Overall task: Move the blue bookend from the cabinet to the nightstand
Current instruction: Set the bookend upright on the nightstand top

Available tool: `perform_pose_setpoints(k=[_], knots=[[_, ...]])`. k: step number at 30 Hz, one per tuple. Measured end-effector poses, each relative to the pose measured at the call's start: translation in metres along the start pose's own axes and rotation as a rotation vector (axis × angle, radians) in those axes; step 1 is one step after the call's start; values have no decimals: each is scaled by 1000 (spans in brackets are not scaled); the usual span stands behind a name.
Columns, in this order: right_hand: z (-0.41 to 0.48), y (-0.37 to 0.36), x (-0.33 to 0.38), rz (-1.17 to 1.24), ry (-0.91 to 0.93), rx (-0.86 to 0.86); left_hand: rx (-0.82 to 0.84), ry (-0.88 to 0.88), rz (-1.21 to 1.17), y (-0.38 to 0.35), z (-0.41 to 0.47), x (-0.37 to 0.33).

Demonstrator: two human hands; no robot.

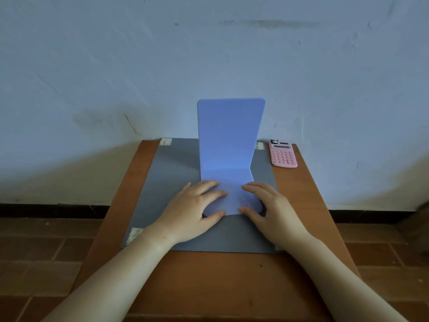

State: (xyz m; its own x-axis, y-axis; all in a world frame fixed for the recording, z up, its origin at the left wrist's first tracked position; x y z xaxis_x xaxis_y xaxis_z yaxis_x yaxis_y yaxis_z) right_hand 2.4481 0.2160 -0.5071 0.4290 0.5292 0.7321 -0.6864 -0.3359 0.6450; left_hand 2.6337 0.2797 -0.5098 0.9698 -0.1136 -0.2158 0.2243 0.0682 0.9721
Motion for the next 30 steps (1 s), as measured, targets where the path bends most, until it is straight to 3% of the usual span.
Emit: perform_pose_setpoints(k=[5, 16, 23, 30], knots=[[2, -1, 2, -128, 39, 136, 49, -6, 24, 3, -1, -4], [24, 1, 2, -233, -4, 182, 76, -23, 46, 4, 27, 3], [42, 0, -7, -188, -36, 129, 18, -32, 39, -3, 45, 12], [68, 0, -15, -150, -91, 107, -79, 57, -154, -11, 66, 27]])
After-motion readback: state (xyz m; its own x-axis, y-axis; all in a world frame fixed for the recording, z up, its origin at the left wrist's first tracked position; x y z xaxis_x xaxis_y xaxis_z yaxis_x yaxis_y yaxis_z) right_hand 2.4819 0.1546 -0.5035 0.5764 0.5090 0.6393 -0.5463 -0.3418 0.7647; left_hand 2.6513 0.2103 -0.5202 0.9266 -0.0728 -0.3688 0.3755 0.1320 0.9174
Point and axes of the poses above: each hand's wrist, its own z-axis towards the middle knuckle, its own y-axis out of the back of the hand, x = y × z, the point moved 2 cm from there along z, towards the middle knuckle, and after that the axes turned 12 degrees about z, right-handed, at the moved point
